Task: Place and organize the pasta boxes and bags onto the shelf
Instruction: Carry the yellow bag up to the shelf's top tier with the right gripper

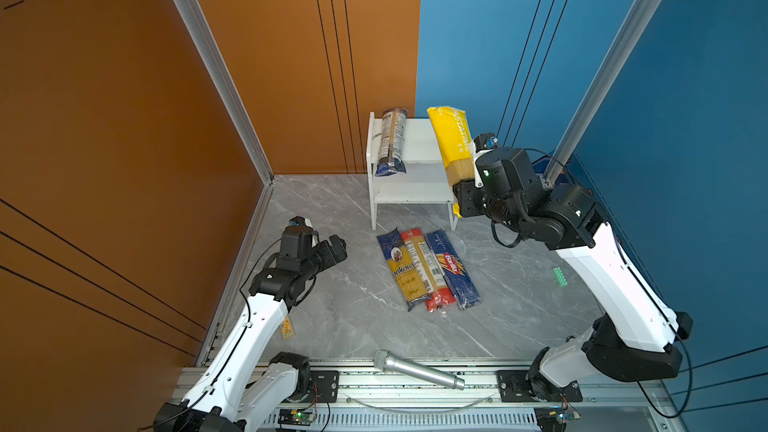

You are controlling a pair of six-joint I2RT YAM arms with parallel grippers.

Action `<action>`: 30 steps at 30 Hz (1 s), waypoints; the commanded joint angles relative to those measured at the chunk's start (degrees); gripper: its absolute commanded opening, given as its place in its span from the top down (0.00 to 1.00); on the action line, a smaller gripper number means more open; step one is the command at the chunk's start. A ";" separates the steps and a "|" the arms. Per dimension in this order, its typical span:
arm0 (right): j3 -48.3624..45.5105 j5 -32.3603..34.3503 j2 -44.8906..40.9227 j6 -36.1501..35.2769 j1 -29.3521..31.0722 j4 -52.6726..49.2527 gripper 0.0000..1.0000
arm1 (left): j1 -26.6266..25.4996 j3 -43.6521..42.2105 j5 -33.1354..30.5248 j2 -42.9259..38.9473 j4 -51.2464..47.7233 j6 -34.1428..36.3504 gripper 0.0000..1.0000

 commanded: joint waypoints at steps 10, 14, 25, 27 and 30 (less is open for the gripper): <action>10.78 -5.85 9.02 5.90 -5.53 22.47 1.00 | -1.16 -0.54 -0.87 -0.14 1.03 0.71 0.02; 11.45 -7.48 11.81 8.99 -7.61 25.95 1.00 | -1.31 -0.47 -1.05 -0.13 1.03 0.76 0.02; 16.20 -9.47 19.40 11.99 -9.35 29.83 1.00 | -1.55 0.01 -1.05 -0.36 1.04 0.84 0.02; 16.82 -9.64 20.27 11.98 -9.40 30.29 1.00 | -1.67 -0.01 -1.13 -0.36 1.04 0.74 0.02; 17.53 -9.22 21.35 12.03 -9.46 30.47 1.00 | -1.67 0.12 -1.13 -0.36 0.97 0.85 0.02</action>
